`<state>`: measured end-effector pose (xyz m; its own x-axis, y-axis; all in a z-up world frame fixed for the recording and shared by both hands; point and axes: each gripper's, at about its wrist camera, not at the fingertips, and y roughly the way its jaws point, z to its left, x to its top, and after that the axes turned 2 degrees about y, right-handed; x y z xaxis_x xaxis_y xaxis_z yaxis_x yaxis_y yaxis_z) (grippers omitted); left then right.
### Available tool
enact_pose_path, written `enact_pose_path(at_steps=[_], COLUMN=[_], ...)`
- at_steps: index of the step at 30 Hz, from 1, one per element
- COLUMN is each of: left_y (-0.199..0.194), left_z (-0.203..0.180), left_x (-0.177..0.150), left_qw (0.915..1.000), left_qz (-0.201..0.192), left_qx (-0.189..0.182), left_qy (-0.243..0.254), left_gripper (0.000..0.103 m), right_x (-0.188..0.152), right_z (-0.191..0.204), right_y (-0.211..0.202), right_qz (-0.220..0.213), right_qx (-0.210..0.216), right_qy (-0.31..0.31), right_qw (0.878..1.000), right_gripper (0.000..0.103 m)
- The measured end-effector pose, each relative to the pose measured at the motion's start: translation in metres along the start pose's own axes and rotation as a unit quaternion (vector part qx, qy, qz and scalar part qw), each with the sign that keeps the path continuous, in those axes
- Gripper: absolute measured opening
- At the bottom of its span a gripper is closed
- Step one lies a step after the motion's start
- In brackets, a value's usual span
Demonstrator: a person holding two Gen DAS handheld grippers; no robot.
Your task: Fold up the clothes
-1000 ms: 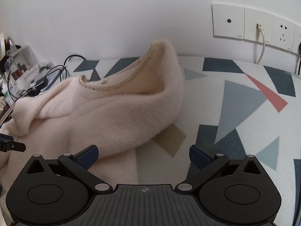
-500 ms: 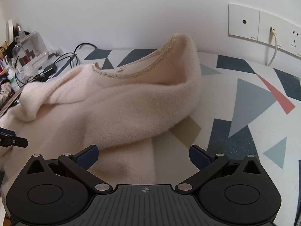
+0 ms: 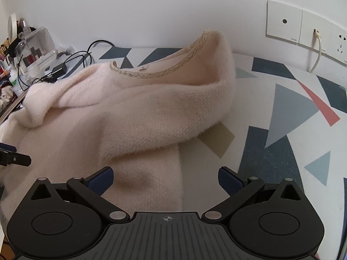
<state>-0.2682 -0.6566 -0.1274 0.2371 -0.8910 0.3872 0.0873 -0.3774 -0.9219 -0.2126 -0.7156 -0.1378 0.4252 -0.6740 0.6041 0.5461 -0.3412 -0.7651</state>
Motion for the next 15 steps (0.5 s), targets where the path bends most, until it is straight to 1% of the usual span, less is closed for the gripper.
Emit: enact_pose_path(at_steps=[15], left_y=[0.002], left_z=[0.000], left_x=[-0.011], left_qw=[0.9999], left_qz=[0.010], left_qx=[-0.007], left_qy=[-0.007], left_gripper=[0.083], right_x=[-0.005], right_z=[0.003], right_y=[-0.001], right_qz=[0.010], right_qx=[0.000], right_qy=[-0.009], right_qw=[1.000], right_gripper=[0.102])
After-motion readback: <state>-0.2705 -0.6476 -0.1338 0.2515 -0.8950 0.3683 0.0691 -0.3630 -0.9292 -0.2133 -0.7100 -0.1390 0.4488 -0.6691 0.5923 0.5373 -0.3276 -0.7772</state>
